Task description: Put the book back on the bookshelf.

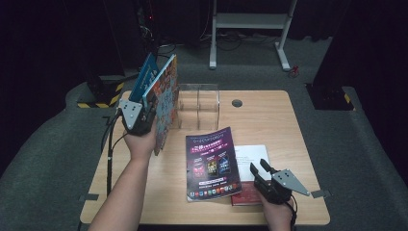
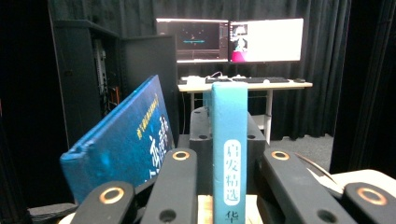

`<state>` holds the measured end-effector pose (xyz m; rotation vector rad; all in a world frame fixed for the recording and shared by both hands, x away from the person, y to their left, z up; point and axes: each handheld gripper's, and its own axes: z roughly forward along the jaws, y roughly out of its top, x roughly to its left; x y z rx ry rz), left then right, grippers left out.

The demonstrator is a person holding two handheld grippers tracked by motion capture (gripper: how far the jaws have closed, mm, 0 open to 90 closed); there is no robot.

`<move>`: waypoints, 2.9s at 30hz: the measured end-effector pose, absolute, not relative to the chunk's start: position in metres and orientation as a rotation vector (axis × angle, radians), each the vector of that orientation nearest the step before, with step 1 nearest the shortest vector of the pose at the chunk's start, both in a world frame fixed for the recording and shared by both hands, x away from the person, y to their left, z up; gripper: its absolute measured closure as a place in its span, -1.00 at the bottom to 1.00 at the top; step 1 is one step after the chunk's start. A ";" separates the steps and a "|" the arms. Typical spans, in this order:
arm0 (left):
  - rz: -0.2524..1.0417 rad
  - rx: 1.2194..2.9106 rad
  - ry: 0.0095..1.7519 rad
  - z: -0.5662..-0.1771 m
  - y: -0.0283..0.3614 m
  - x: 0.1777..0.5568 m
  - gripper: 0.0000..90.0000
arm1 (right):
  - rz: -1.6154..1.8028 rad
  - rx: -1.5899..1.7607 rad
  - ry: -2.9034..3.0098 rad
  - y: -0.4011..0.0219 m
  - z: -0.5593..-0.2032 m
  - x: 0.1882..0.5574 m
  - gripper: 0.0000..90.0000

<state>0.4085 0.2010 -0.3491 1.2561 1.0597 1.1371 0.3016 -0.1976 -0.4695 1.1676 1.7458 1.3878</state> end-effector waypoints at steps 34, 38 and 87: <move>1.181 1.195 1.082 -0.368 0.196 0.421 0.80 | 1.392 1.163 1.758 -0.196 -0.470 0.301 0.26; 1.191 1.191 1.078 -0.370 0.195 0.421 0.80 | 1.391 1.162 1.758 -0.197 -0.470 0.301 0.26; 1.168 1.197 1.088 -0.400 0.214 0.398 0.76 | 1.386 1.144 1.782 -0.189 -0.472 0.300 0.26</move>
